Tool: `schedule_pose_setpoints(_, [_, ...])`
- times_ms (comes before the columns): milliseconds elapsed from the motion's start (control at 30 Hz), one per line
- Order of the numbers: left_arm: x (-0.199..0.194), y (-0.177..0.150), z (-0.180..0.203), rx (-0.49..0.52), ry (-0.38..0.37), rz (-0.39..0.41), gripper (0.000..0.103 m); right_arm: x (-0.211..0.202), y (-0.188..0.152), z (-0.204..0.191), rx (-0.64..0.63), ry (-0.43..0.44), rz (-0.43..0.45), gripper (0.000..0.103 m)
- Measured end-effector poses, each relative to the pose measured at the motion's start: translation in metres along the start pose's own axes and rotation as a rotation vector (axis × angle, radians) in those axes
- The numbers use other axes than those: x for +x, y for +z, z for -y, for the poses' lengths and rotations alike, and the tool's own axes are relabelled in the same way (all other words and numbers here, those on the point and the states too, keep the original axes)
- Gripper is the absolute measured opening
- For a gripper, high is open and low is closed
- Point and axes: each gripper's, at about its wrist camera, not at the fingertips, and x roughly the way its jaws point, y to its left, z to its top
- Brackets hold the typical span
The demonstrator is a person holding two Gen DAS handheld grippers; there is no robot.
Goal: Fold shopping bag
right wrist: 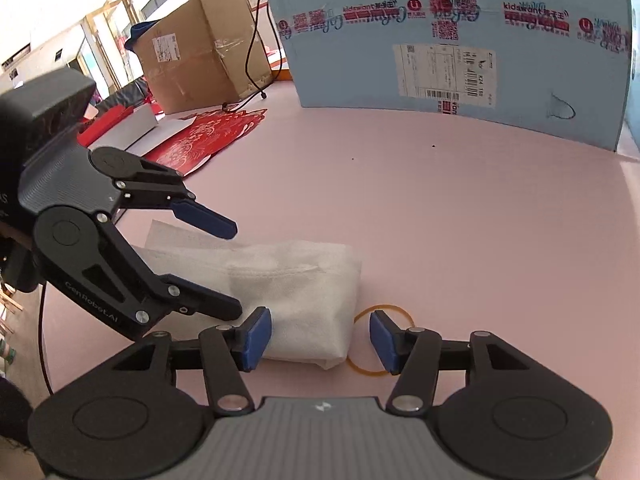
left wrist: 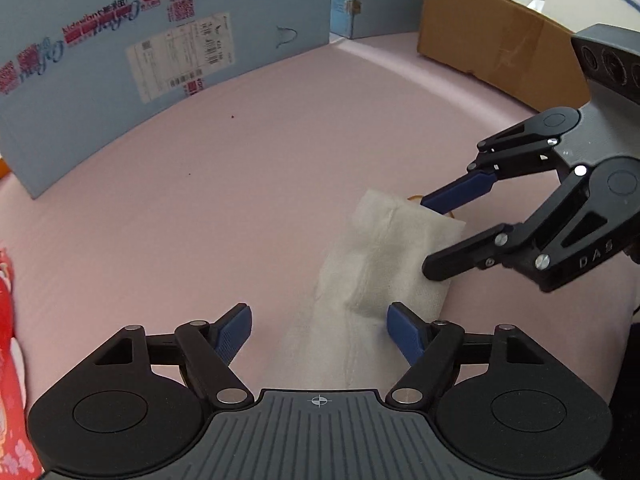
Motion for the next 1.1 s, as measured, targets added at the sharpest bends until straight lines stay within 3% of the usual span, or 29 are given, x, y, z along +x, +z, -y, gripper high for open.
schedule_pose_setpoints(100, [0.0,-0.001,0.002,0.016,0.005,0.017,0.077,0.0,0.003,0.007,0.063,-0.005,-0.005,0.058])
schedule_pose_setpoints(233, [-0.005,-0.005,0.027,0.144,0.109,0.066,0.078,-0.017,0.003,0.011,0.102,-0.065,0.053,0.057])
schedule_pose_setpoints(333, [-0.006,-0.005,0.025,0.11,0.106,0.075,0.078,-0.022,0.006,0.031,0.193,-0.103,0.014,0.055])
schedule_pose_setpoints(433, [-0.008,-0.001,0.025,0.097,0.113,0.061,0.078,-0.009,0.009,0.039,0.144,-0.197,-0.095,0.044])
schedule_pose_setpoints(633, [-0.009,-0.005,0.047,0.052,0.254,0.073,0.078,0.011,0.016,0.013,-0.054,-0.272,-0.139,0.045])
schedule_pose_setpoints(700, [-0.006,-0.011,0.055,-0.012,0.312,0.094,0.078,0.015,0.013,0.001,-0.128,-0.297,-0.137,0.038])
schedule_pose_setpoints(767, [-0.004,-0.014,0.06,-0.078,0.352,0.11,0.078,0.017,0.009,-0.009,-0.176,-0.299,-0.132,0.019])
schedule_pose_setpoints(833, [-0.001,-0.015,0.066,-0.11,0.393,0.122,0.078,0.018,0.008,-0.015,-0.187,-0.296,-0.128,0.011])
schedule_pose_setpoints(900, [0.001,-0.017,0.071,-0.099,0.422,0.128,0.078,0.009,0.01,-0.005,-0.074,-0.239,-0.115,0.003])
schedule_pose_setpoints(967, [0.004,-0.018,0.077,-0.059,0.455,0.133,0.078,0.0,0.009,0.011,0.088,-0.149,-0.105,0.002])
schedule_pose_setpoints(1100, [0.006,-0.019,0.092,0.073,0.513,0.139,0.077,-0.01,-0.002,0.044,0.352,-0.059,-0.095,0.001])
